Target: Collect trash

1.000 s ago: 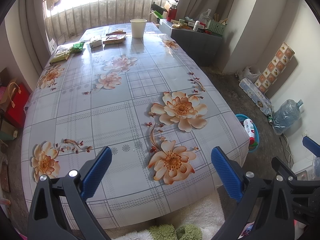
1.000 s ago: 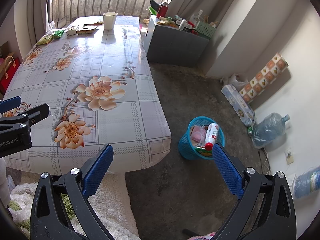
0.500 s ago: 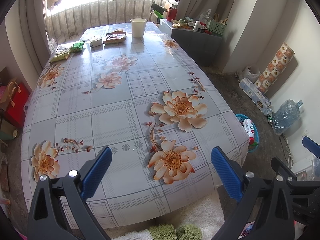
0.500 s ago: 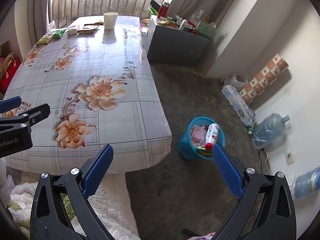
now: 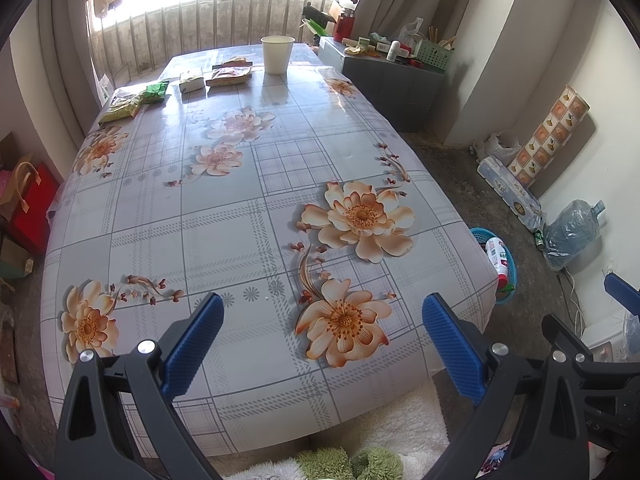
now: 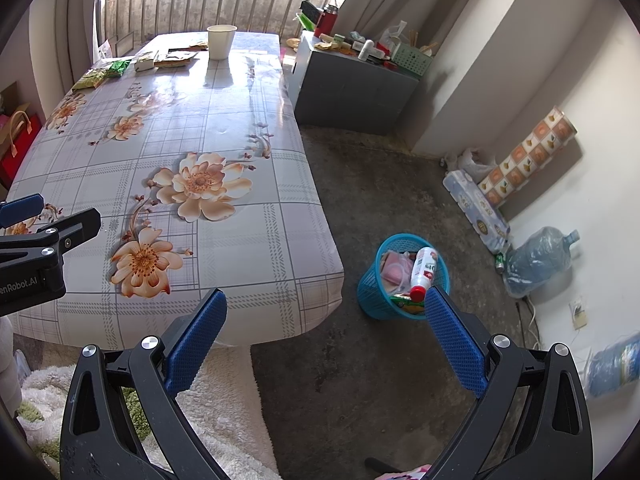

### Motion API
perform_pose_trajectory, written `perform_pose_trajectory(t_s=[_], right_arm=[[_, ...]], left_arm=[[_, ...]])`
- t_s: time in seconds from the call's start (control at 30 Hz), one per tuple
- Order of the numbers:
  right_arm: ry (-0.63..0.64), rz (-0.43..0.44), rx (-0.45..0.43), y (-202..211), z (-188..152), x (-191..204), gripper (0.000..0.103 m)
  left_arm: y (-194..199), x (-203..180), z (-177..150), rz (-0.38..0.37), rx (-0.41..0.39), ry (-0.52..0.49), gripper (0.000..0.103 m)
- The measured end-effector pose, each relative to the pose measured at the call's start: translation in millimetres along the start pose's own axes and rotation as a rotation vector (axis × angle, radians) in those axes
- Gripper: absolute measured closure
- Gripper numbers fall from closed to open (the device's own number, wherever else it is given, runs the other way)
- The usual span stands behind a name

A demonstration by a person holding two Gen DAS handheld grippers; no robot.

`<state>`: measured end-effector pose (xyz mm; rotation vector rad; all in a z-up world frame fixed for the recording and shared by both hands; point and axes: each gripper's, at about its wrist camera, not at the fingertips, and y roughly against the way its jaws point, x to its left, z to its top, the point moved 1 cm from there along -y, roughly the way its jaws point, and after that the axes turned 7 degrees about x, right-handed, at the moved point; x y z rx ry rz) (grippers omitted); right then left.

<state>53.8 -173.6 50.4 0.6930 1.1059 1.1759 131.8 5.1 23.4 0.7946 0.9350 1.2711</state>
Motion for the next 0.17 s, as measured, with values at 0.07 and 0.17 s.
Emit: perform_pose_trajectory(t_s=[0.07,0.17], right_arm=[[0.001,-0.001,0.001,-0.2,-0.1,-0.1,0.008],[0.001,0.0,0.0,0.1,0.0,-0.1,0.008]], left_arm=[[-0.4,0.4,0.4,0.0,0.001,-0.002,0.006],[-0.8,0.4,-0.1,-0.001,0.004,-0.002,0.006]])
